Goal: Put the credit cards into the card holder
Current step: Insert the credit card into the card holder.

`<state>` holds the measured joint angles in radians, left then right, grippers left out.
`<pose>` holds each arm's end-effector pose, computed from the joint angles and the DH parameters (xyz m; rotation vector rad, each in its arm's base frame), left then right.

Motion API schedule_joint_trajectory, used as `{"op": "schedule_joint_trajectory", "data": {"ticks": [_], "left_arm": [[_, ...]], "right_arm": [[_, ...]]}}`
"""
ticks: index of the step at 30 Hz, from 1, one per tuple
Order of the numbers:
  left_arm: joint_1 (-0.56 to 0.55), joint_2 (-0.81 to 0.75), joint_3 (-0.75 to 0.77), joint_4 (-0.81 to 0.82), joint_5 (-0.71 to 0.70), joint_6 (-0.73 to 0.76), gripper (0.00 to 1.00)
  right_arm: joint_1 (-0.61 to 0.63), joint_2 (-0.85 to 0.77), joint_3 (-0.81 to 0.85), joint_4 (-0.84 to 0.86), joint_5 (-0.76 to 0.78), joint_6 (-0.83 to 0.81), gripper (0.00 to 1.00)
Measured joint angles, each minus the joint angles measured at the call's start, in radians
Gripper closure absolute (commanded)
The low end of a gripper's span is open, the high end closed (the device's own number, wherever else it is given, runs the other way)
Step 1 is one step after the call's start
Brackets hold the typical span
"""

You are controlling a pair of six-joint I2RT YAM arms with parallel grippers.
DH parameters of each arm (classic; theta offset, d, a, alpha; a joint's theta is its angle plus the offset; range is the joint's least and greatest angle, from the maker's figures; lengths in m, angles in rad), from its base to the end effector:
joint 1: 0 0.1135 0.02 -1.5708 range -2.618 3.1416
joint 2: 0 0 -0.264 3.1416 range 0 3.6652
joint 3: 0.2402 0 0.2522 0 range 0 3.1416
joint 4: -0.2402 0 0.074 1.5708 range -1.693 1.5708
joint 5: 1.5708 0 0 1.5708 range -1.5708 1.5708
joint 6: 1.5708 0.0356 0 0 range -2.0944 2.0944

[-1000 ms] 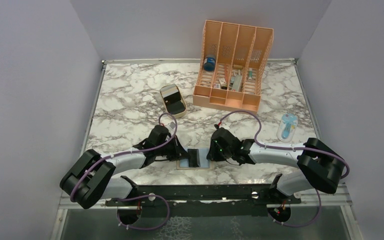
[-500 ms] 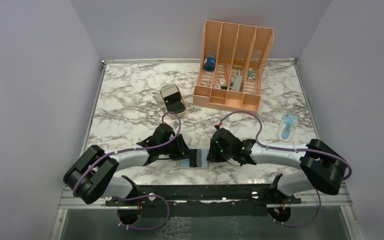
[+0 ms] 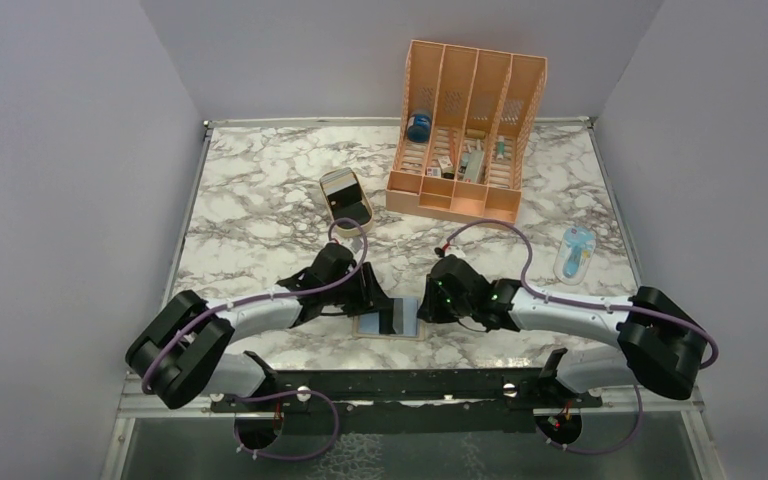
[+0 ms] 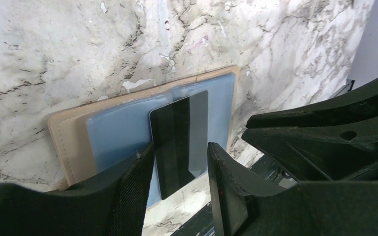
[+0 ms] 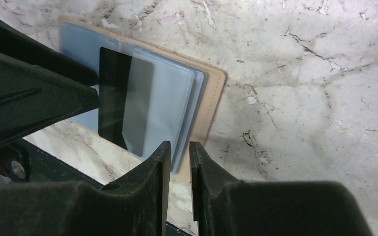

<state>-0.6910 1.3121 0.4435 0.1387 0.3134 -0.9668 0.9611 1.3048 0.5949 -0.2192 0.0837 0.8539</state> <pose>0.1755 -0.1594 0.1485 -0.1731 2.5663 -1.1196 0.1405 0.1959 0.1664 -0.1037 2.6132 0.6173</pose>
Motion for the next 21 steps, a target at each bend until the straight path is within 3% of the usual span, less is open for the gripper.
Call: {"op": "schedule_joint_trajectory", "data": {"ticks": [15,21], "left_arm": [[-0.066,0.067,0.011,0.032,-0.02,-0.013,0.66],[-0.1,0.088,0.044,0.034,-0.039,-0.016,0.66]], "right_arm": [[0.0,0.077,-0.025,0.047,0.009,0.006,0.85],[0.0,0.089,-0.021,0.064,0.009,0.006,0.85]]}}
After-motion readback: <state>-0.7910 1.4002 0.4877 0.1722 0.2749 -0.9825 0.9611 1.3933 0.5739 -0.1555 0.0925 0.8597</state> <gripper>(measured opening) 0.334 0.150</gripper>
